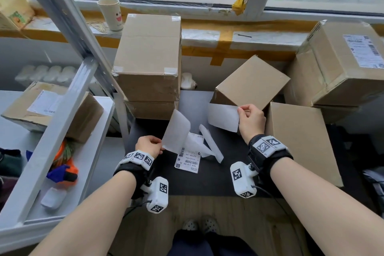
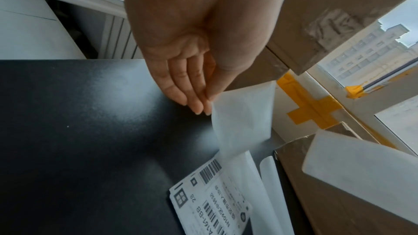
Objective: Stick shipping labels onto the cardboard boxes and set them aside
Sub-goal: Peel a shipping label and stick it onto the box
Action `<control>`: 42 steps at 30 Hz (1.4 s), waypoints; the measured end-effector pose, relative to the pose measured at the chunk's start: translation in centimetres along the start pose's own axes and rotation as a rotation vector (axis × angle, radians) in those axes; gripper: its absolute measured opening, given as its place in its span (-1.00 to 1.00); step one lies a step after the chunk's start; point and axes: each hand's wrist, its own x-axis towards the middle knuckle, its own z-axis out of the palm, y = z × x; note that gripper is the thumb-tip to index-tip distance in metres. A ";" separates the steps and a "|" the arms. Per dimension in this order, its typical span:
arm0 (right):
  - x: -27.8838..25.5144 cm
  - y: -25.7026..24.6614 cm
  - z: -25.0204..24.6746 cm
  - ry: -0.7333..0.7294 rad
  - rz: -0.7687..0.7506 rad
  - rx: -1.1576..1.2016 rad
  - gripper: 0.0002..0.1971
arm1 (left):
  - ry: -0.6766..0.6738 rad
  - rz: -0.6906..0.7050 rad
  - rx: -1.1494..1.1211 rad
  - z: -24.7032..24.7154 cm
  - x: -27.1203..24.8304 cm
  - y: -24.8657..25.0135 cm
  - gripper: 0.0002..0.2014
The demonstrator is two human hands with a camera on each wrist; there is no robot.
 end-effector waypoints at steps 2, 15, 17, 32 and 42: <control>-0.3 0.1 0.2 -0.005 0.005 0.006 -0.83 | 0.025 -0.021 -0.006 -0.1 0.5 -0.2 -0.84; -1.4 0.7 0.6 -0.050 -0.016 0.009 -0.87 | -0.008 -0.058 0.100 0.2 0.5 -0.7 -0.86; -1.5 0.8 0.5 -0.055 -0.016 0.021 -0.87 | -0.014 -0.066 0.112 0.5 0.4 -0.8 -0.84; -2.5 0.4 -0.4 -0.097 -0.068 0.027 -0.89 | -0.041 0.125 0.279 0.3 -2.4 0.7 -0.89; -3.0 -0.6 -3.3 -0.166 -0.196 -0.085 -0.84 | -0.188 0.566 1.019 2.5 -7.6 7.2 -0.76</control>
